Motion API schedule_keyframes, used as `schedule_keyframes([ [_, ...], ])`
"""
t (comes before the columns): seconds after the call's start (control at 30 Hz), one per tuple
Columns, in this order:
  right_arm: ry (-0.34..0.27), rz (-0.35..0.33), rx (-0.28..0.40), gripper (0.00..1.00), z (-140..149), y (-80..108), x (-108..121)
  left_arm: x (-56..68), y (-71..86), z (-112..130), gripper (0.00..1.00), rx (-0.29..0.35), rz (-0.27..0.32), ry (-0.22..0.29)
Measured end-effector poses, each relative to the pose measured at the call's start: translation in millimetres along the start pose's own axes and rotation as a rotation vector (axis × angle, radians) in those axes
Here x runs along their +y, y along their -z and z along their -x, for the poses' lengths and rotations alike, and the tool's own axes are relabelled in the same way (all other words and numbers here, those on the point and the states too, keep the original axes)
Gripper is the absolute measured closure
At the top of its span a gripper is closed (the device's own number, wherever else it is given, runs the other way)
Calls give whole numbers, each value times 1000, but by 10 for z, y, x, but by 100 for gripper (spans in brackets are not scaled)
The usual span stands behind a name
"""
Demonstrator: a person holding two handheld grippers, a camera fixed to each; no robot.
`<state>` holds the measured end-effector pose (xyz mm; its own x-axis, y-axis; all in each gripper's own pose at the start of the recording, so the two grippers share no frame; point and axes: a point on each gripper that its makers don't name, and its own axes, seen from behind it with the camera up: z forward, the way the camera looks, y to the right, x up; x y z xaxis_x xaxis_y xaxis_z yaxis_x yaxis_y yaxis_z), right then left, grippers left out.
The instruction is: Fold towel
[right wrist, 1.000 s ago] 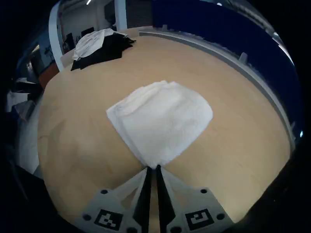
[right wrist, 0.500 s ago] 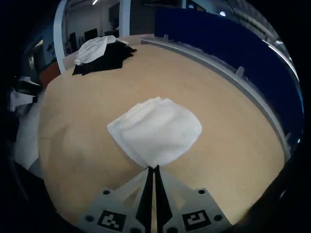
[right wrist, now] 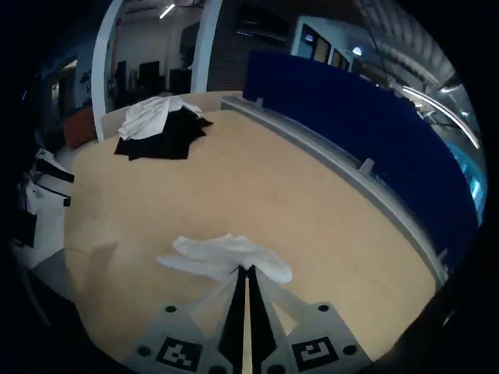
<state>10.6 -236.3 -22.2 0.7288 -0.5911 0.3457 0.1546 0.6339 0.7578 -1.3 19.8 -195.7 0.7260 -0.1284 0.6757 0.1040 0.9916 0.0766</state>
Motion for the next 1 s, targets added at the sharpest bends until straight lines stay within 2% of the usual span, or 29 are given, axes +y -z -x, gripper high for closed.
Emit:
schedule_keyframes([
  [0.17,3,26,31,97,-198,121,120,17,-3,-46,6,12,3,-3],
  [0.37,-15,57,48,97,-287,234,254,59,-3,-97,6,22,11,-10],
  [0.77,-47,114,69,97,-326,483,567,150,-21,-196,6,36,28,-30],
  [1.0,-66,154,67,97,-236,692,846,188,-49,-248,6,38,35,-42],
])
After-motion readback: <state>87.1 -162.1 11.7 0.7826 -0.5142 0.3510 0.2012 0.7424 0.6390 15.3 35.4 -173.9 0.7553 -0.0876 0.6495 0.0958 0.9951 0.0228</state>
